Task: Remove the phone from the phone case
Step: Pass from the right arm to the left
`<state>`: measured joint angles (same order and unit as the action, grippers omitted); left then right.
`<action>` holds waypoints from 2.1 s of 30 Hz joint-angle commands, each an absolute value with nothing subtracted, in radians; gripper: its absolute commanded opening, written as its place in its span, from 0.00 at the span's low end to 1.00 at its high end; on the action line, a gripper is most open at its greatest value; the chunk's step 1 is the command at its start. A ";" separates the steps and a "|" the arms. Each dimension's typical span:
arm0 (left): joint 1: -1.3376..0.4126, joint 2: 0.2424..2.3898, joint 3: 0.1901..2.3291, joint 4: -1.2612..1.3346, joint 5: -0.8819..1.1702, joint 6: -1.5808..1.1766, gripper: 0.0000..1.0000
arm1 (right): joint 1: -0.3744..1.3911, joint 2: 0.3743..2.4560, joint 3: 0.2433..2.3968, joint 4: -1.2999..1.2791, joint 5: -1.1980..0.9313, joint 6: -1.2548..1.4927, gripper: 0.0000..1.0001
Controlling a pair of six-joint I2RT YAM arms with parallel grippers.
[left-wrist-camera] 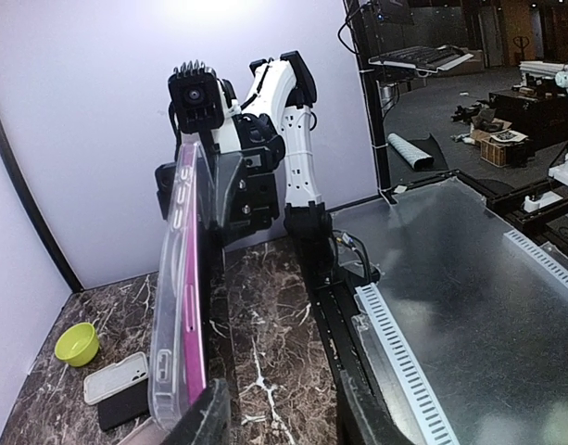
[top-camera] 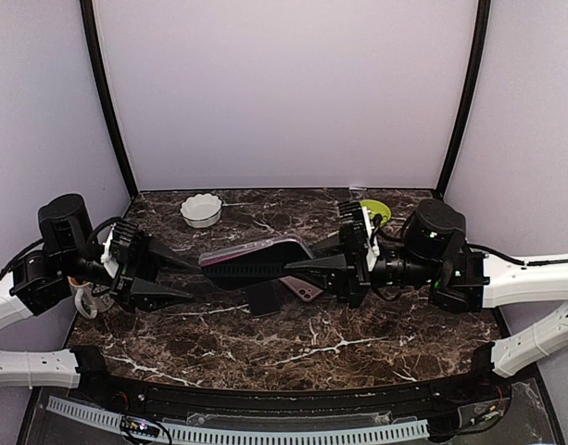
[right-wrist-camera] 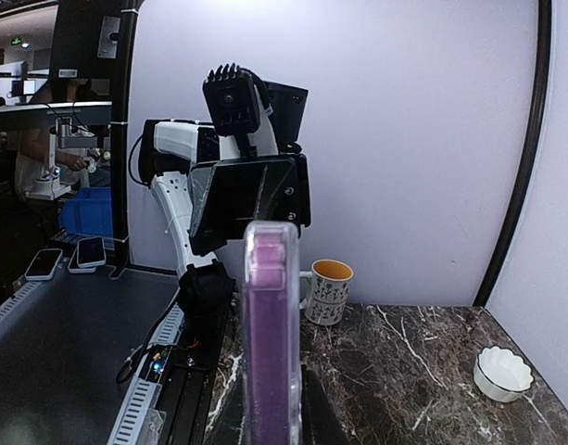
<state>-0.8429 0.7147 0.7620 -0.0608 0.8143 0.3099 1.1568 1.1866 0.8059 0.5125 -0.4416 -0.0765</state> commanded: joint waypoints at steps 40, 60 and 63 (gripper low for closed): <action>-0.843 0.703 0.736 -0.055 0.766 0.348 0.39 | 1.195 1.180 0.881 0.655 -0.320 -0.022 0.00; -0.844 0.764 0.681 0.043 0.728 0.290 0.40 | 1.211 1.214 0.888 0.802 -0.531 0.057 0.00; -0.843 0.764 0.673 0.066 0.732 0.276 0.39 | 1.215 1.228 0.898 0.786 -0.533 0.046 0.00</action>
<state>-0.8474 0.7677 0.6846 0.0296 0.7483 0.3008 1.1851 1.2224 0.8410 0.6403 -0.4530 0.0399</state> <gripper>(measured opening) 0.397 0.103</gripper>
